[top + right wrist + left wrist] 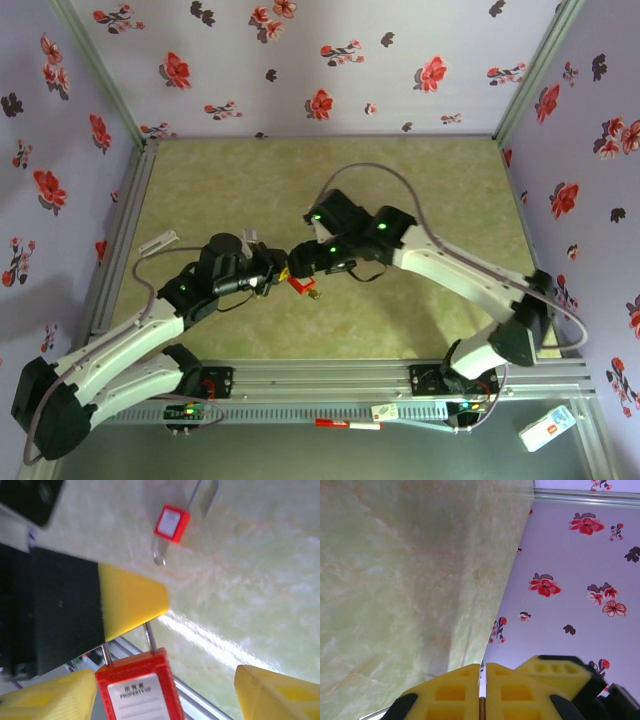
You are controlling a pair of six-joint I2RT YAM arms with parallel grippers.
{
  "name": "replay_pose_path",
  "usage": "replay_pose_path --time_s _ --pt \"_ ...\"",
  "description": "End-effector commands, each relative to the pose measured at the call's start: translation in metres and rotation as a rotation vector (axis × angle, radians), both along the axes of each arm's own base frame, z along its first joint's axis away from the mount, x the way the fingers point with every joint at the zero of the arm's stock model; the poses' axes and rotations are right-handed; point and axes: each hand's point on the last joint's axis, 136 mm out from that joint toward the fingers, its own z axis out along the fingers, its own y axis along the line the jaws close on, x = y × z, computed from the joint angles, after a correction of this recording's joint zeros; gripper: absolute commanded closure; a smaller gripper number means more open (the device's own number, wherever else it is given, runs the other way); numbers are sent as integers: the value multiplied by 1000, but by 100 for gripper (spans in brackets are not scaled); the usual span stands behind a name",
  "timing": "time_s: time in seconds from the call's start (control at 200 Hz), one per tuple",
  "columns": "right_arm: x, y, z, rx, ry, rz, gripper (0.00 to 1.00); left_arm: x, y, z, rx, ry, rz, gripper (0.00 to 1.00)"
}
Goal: Unlock with the key
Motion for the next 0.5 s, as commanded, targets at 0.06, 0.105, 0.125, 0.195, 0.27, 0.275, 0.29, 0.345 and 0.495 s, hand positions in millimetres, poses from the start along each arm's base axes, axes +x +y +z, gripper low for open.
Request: replay_pose_path --time_s 0.06,0.105,0.125,0.195,0.27,0.275,0.29,0.345,0.495 --pt "18 -20 32 117 -105 -137 24 12 4 12 16 -71 9 100" --pt "15 -29 35 108 -144 -128 25 17 7 14 20 -78 27 100" --pt "14 -33 35 100 -163 -121 25 20 8 16 19 -82 35 100" --pt "6 -46 33 66 -221 -81 27 29 11 23 18 -104 57 100" --pt "-2 -53 31 37 -292 -20 30 37 9 32 28 -124 56 100" --pt "-2 -53 31 34 -297 -15 30 37 9 32 29 -125 55 100" --pt "-3 -53 31 27 -316 -2 31 38 8 33 32 -128 49 100" --pt "-8 -52 32 -5 -375 58 33 42 4 37 40 -136 39 100" --pt "-16 -41 29 -99 -517 200 38 48 -3 40 39 -138 28 100"
